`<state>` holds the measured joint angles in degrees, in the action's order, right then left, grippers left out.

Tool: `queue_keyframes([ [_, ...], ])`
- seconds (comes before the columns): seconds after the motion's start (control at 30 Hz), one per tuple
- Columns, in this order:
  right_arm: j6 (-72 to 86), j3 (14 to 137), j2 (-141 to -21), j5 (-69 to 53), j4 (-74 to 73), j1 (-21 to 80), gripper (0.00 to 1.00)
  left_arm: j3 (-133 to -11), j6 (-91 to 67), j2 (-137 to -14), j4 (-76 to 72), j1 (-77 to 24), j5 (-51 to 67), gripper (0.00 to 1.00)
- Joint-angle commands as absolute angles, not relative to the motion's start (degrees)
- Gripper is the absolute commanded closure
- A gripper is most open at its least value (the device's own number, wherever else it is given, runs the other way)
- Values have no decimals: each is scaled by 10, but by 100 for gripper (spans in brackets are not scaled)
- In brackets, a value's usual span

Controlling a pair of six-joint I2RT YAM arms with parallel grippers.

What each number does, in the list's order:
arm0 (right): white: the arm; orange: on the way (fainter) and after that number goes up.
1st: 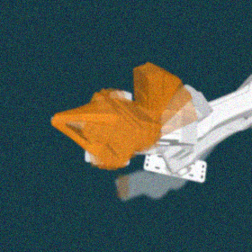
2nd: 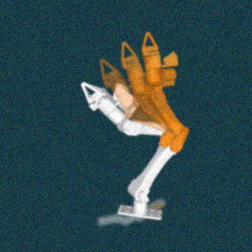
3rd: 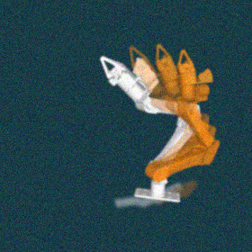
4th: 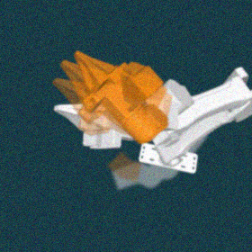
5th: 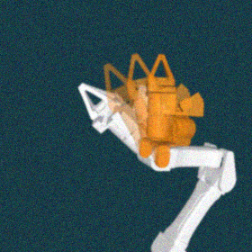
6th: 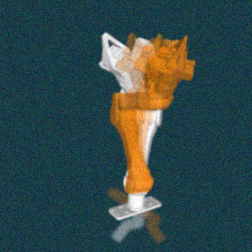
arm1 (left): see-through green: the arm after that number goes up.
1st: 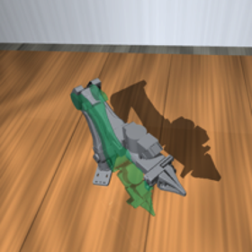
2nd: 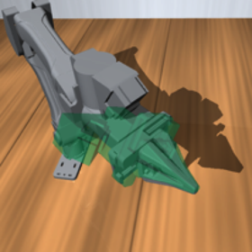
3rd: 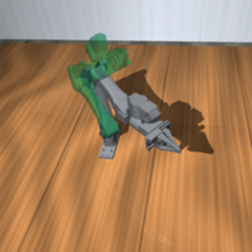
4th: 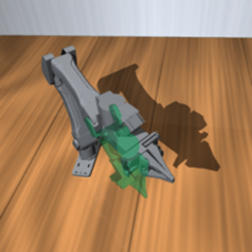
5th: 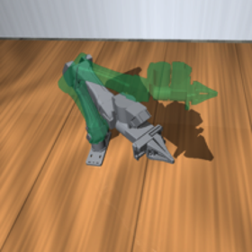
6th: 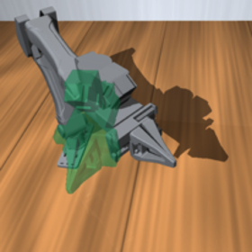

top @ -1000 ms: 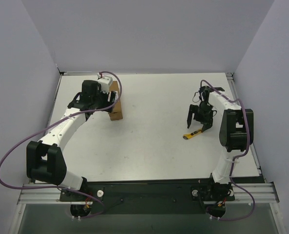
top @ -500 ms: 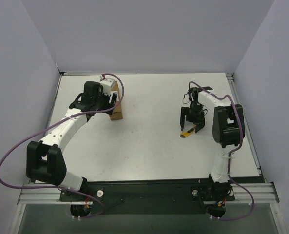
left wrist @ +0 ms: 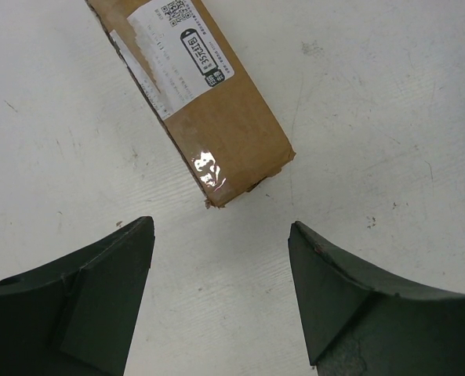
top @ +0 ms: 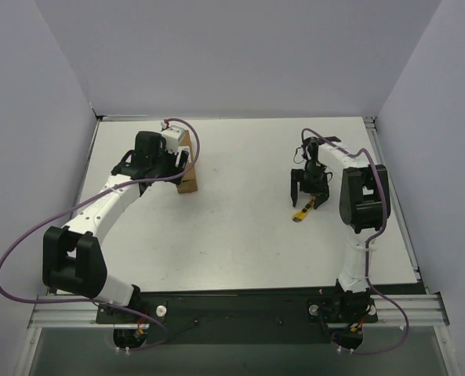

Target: Unpack the express box

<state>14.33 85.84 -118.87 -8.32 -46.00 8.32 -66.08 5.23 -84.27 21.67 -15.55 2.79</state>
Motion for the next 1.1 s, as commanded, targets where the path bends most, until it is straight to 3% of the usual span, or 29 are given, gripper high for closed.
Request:
queue_keyframes([
  [0.0,80,932,-1224,-96,-470,111,32,-677,55,-834,209,-156,25,21],
  [0.33,5,949,-1227,-107,-461,190,34,-650,72,-812,198,-156,18,21],
  [0.57,-85,984,-1210,-136,-474,140,29,-639,89,-808,185,-155,15,21],
  [0.77,-347,956,-1158,-229,-535,104,25,-645,122,-821,188,-155,19,21],
  [0.93,-569,856,-1103,-186,-519,104,37,-657,125,-829,191,-155,33,21],
  [1.07,-601,867,-1121,-208,-506,94,38,-667,121,-834,197,-157,49,20],
])
